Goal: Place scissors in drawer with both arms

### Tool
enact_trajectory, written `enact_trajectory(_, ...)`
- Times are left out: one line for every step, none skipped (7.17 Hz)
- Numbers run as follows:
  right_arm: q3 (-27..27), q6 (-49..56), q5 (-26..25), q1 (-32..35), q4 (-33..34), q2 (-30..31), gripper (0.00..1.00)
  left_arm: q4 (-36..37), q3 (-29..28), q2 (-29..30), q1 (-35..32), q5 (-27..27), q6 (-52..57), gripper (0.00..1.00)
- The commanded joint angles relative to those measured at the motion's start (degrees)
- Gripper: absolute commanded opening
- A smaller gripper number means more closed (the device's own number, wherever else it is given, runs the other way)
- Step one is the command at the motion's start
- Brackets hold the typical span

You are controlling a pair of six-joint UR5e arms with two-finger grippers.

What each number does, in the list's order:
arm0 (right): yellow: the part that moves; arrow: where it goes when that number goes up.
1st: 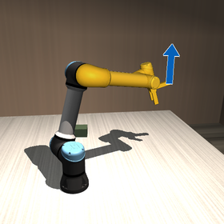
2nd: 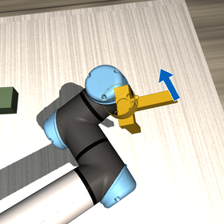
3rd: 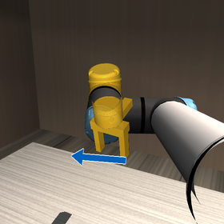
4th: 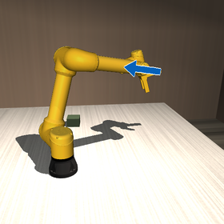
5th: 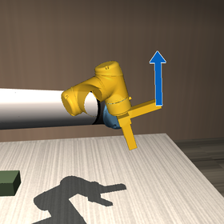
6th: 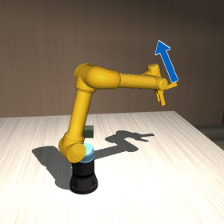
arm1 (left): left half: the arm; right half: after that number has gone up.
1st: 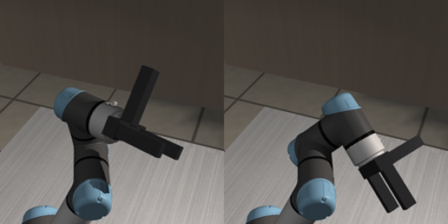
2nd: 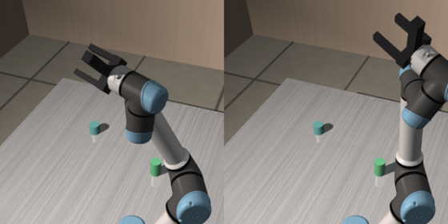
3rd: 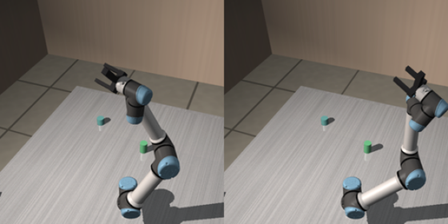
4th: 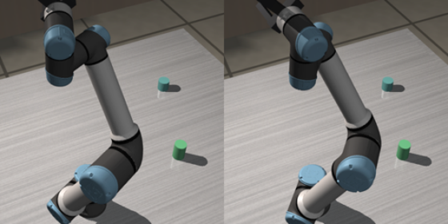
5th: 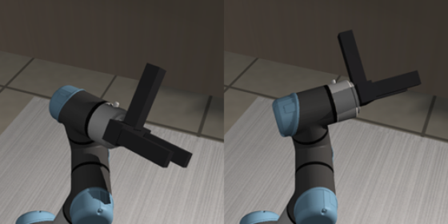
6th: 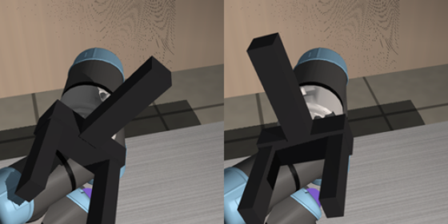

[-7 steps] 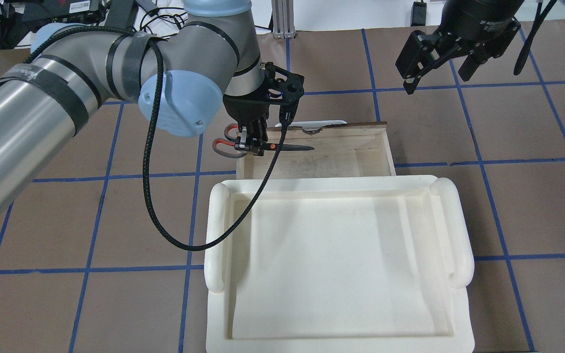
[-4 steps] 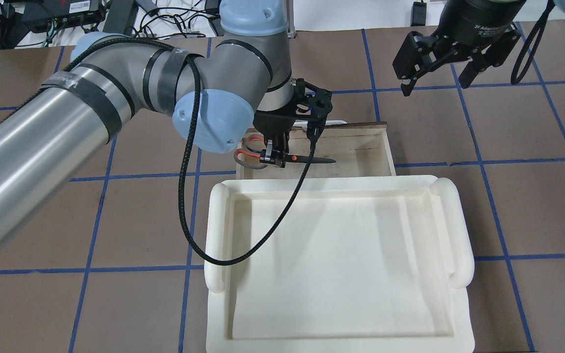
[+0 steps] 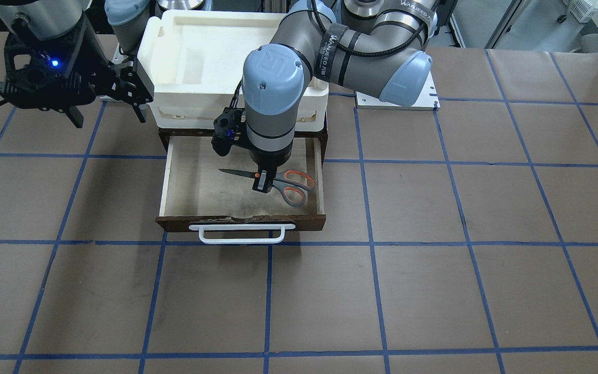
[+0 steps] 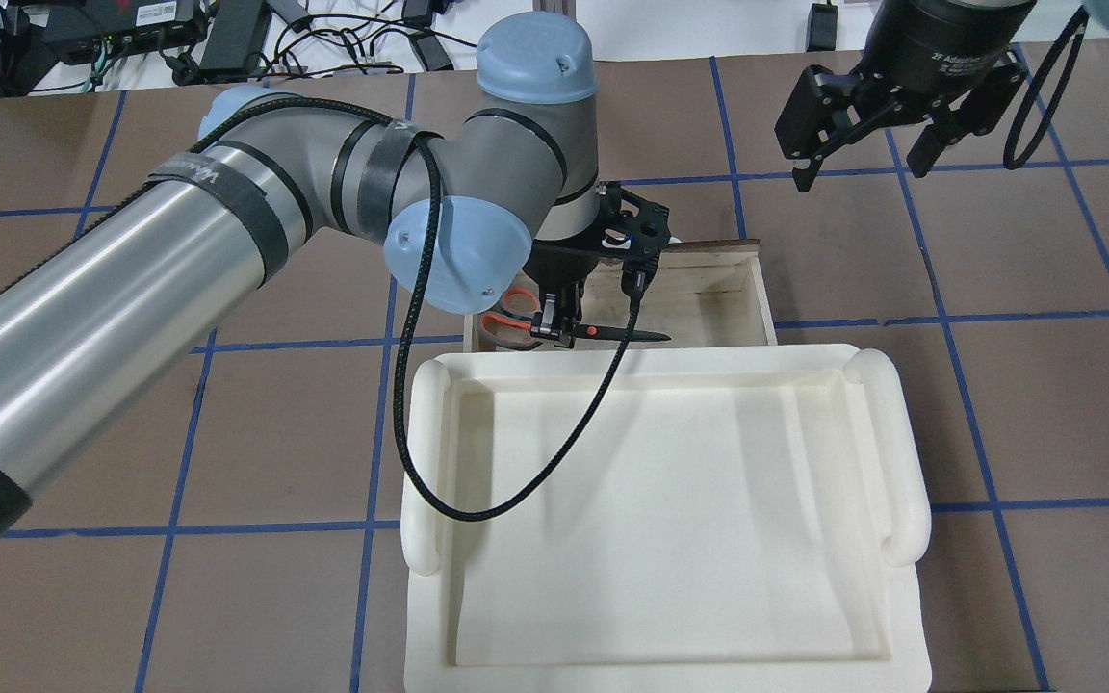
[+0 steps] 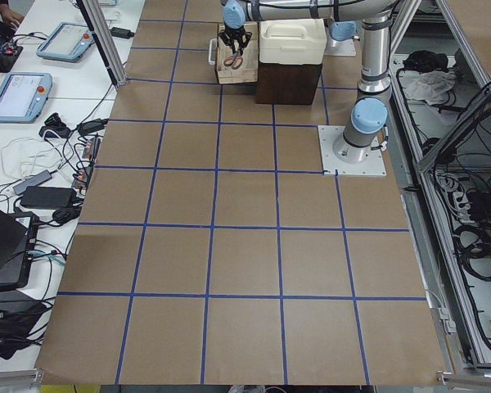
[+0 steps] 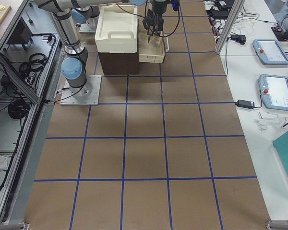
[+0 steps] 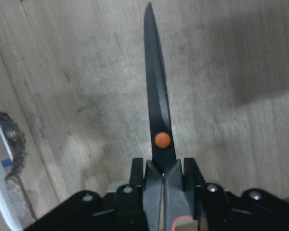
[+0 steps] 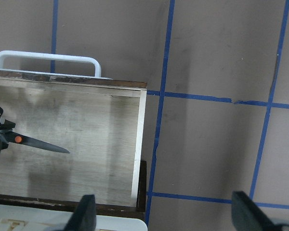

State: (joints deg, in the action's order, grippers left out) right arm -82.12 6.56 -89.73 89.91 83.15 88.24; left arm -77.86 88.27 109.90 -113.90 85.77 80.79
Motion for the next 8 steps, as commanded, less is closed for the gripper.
enact_trajectory(-0.06,-0.75,-1.5,-0.17,0.17,-0.35,1.0,0.34,0.06,0.14,0.0,0.1,-0.1,0.42)
enact_trajectory(-0.15,-0.59,-2.19,-0.17,0.17,-0.18,1.0,0.34,-0.03,-0.12,0.0,0.18,-0.1,0.48)
enact_trajectory(0.02,-0.76,-1.16,-0.26,0.78,0.96,1.0,0.34,-0.03,-0.74,0.0,0.18,-0.1,0.52)
enact_trajectory(-0.76,-1.72,-1.41,-0.18,-0.26,2.01,1.0,0.34,-0.29,-1.79,0.0,0.71,-2.63,0.58)
enact_trajectory(-1.2,-1.73,-2.45,-0.78,-2.09,5.59,1.0,0.26,-1.16,-3.1,0.43,0.89,-9.61,0.58)
enact_trajectory(-1.29,-1.9,-2.29,-0.88,-1.85,7.28,1.0,0.26,-1.87,-4.42,2.0,0.89,-15.6,0.58)
enact_trajectory(-1.38,-1.82,-2.2,-0.88,-3.5,6.86,1.0,0.17,-2.92,-5.74,5.24,0.71,-20.62,0.58)
enact_trajectory(-1.82,-1.64,-1.5,-1.14,-4.74,5.9,1.0,-0.44,-3.19,-7.84,7.79,0.89,-30.5,0.58)
